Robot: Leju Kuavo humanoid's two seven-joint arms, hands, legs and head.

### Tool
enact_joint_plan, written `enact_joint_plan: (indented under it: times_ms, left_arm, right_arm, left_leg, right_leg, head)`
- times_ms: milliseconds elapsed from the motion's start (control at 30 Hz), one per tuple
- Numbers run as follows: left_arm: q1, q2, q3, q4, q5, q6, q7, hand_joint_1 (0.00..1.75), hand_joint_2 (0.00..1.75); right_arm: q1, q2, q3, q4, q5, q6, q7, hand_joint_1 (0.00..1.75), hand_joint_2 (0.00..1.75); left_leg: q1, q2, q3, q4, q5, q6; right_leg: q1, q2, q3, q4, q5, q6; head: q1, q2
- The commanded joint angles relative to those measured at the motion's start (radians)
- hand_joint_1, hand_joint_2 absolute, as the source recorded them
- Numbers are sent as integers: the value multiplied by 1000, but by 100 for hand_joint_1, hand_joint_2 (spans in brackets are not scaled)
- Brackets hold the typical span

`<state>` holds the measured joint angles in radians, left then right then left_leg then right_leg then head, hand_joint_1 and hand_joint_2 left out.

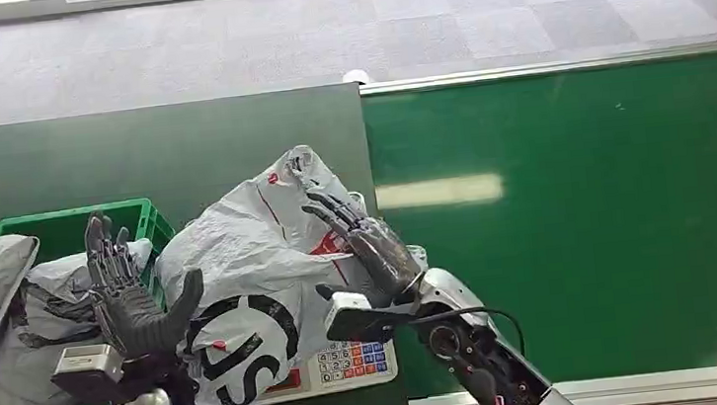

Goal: Moved the parcel from conveyor to table for the left to box.

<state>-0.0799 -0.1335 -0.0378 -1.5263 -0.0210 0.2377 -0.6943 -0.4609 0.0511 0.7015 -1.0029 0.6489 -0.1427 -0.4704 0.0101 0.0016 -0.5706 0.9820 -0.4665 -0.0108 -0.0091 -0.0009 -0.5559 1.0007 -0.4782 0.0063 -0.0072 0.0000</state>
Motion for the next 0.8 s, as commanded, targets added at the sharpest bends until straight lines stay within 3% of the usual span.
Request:
enact_joint_plan:
  times_ms: [33,367,400,800]
  left_arm:
    - [-17,-6,32,43,3,0,-4,0,175]
    - [-18,-11,37,52,-5,-12,-4,0,175]
    - [-17,-11,36,56,-10,-18,-4,0,175]
    - [3,11,-30,73,-100,-111,35,0,175]
  right_arm:
    - [37,-48,-48,-118,-70,39,-27,0,0]
    - [88,-37,-127,-167,-233,132,-83,0,0]
    - [110,-33,-157,-181,-285,169,-103,0,175]
    - [203,25,-367,-167,-443,219,-135,0,175]
  left_leg:
    - [0,-2,0,-1,1,1]
    - [0,-1,0,-1,0,0]
    - [0,-2,1,-1,1,0]
    - [0,-3,1,-2,1,0]
  right_leg:
    - [0,-2,1,-1,0,0]
    - [0,-1,1,-1,0,0]
    - [0,-2,2,-2,0,0]
    - [0,-2,2,-2,0,0]
  head:
    - [0,0]
    - [0,0]
    - [0,0]
    - [0,0]
